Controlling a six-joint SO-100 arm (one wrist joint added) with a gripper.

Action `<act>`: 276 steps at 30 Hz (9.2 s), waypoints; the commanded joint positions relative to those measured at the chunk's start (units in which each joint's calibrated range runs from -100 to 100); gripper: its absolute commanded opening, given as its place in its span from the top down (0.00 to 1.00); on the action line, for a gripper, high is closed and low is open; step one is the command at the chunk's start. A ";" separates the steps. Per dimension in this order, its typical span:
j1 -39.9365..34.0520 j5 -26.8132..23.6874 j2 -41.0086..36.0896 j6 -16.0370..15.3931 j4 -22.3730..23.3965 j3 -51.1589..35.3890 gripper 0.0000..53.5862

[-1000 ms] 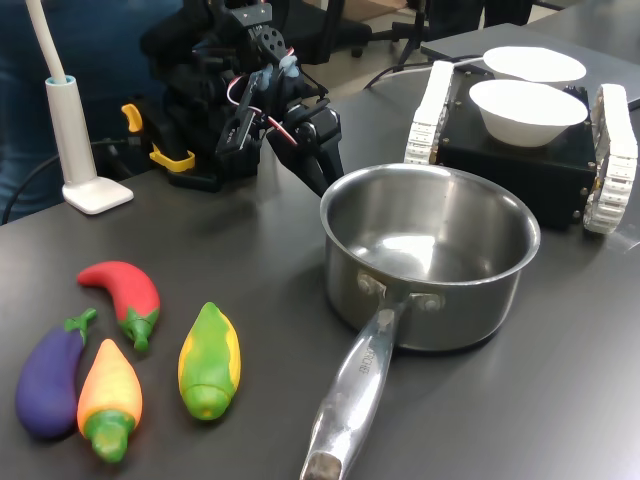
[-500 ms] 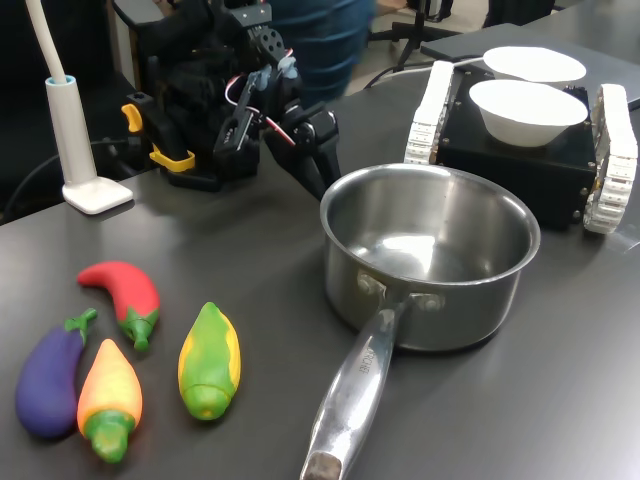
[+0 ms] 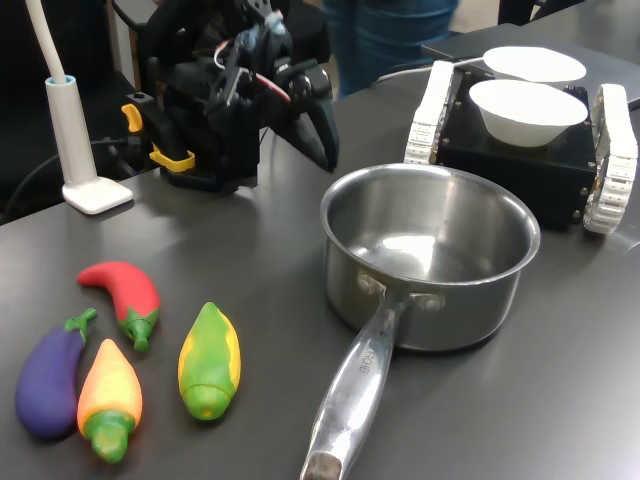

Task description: Pick up the carrot and place them in the pan

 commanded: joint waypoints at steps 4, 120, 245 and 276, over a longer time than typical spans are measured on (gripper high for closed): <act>1.54 0.05 8.95 0.56 0.49 -13.62 1.00; 74.82 45.47 131.52 -4.65 -7.86 -113.94 0.28; 72.18 33.02 110.34 -21.46 -5.99 -109.31 0.99; 57.85 0.44 76.18 -26.92 -19.04 -87.22 0.99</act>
